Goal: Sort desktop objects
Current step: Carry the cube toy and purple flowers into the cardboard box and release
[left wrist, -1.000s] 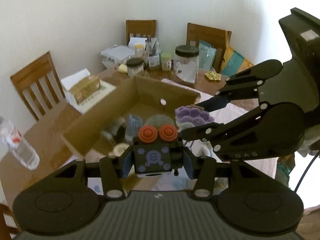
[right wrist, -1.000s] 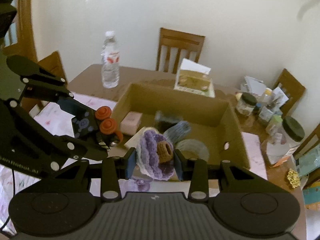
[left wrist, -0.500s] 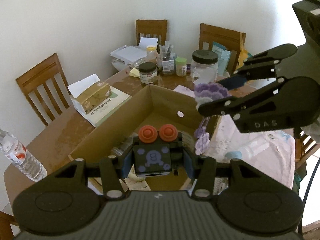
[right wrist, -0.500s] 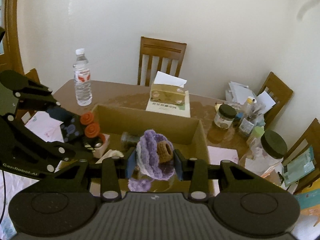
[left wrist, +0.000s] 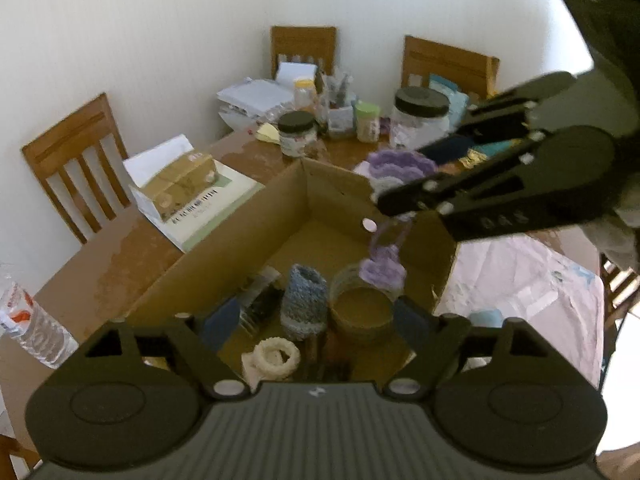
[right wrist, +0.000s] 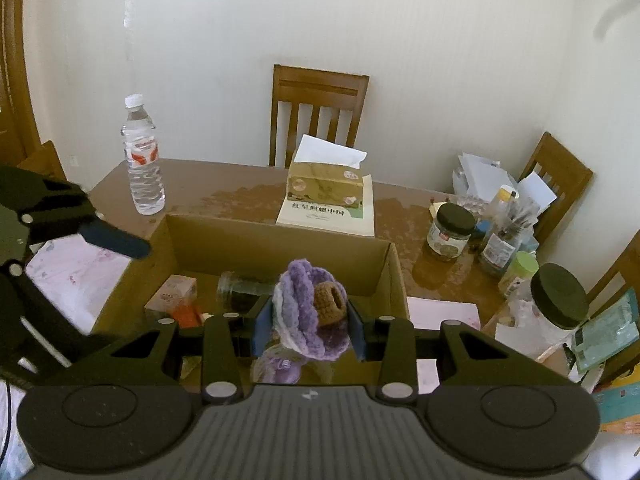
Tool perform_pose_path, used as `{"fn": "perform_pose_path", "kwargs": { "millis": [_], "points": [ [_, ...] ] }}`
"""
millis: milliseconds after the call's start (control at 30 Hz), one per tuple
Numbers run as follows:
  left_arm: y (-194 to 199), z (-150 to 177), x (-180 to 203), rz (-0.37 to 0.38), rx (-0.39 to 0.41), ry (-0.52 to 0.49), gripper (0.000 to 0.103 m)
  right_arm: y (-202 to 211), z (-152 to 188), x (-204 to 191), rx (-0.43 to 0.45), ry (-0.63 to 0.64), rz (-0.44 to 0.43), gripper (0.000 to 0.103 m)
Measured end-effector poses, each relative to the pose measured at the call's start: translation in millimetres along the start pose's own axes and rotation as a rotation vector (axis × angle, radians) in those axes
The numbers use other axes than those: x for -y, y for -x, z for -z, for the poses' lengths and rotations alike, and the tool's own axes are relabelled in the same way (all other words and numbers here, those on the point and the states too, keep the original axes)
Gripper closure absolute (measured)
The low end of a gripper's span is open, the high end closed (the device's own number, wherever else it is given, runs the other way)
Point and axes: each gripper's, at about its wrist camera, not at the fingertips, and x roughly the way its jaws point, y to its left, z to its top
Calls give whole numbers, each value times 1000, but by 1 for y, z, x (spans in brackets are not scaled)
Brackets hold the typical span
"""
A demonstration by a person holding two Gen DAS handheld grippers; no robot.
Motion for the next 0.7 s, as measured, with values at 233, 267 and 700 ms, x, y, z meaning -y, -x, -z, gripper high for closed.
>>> {"fn": "perform_pose_path", "kwargs": {
  "millis": [233, 267, 700],
  "points": [
    [-5, 10, -2, 36, -56, 6, 18, -31, -8, 10, -35, -11, -3, 59],
    [-5, 11, -2, 41, -60, 2, 18, -35, -9, 11, -40, -10, -4, 59],
    [-4, 20, -1, 17, -74, -38, 17, -64, -24, 26, -38, -46, 29, 25]
  ]
}}
